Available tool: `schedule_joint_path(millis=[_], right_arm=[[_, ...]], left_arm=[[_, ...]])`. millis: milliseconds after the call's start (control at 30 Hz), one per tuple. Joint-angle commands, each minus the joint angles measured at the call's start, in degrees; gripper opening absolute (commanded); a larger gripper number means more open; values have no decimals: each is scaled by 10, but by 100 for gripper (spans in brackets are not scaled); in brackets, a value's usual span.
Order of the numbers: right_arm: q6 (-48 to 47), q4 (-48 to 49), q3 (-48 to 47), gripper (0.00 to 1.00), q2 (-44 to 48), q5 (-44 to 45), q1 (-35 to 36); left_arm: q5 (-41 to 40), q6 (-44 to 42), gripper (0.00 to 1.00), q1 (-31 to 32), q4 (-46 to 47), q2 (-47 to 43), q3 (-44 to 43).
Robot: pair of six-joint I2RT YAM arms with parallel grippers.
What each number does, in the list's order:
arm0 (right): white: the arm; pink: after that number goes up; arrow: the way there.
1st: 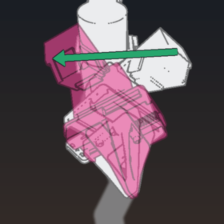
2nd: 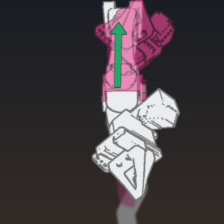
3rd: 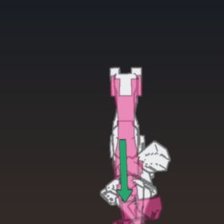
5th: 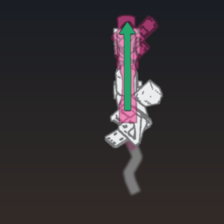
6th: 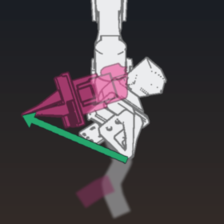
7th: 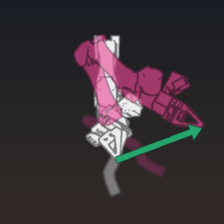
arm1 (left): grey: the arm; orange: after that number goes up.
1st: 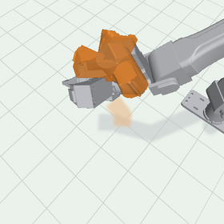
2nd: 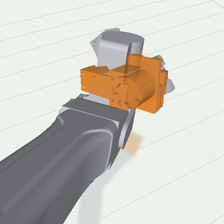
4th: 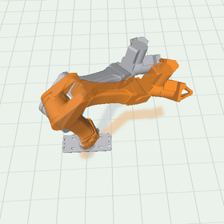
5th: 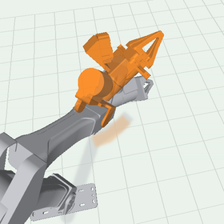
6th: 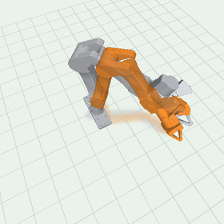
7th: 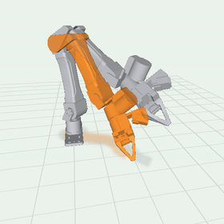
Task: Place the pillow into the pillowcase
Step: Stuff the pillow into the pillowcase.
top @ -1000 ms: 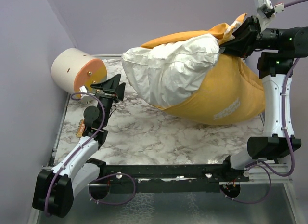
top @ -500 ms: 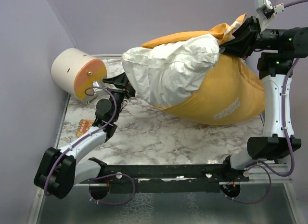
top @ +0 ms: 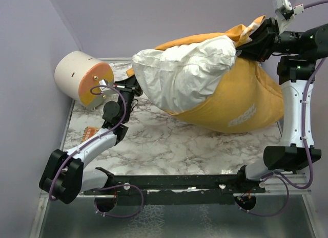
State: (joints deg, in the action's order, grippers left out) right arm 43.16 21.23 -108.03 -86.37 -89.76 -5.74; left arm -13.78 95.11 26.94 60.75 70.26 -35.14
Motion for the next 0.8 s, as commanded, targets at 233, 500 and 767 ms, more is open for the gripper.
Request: schedule_joint_path(millis=[233,500,767], right_arm=[[-260,-292,-80,53,2,64,-16],[234,179,125,85,50,41,-15],[-120,-169,172,85,130,5,12]], left_arm=[[21,-137,0,-75,-156,-2,-176],[15,-127,0,-63,-187,87,-288],[-4,-146,0,-41,-202,112,-333]])
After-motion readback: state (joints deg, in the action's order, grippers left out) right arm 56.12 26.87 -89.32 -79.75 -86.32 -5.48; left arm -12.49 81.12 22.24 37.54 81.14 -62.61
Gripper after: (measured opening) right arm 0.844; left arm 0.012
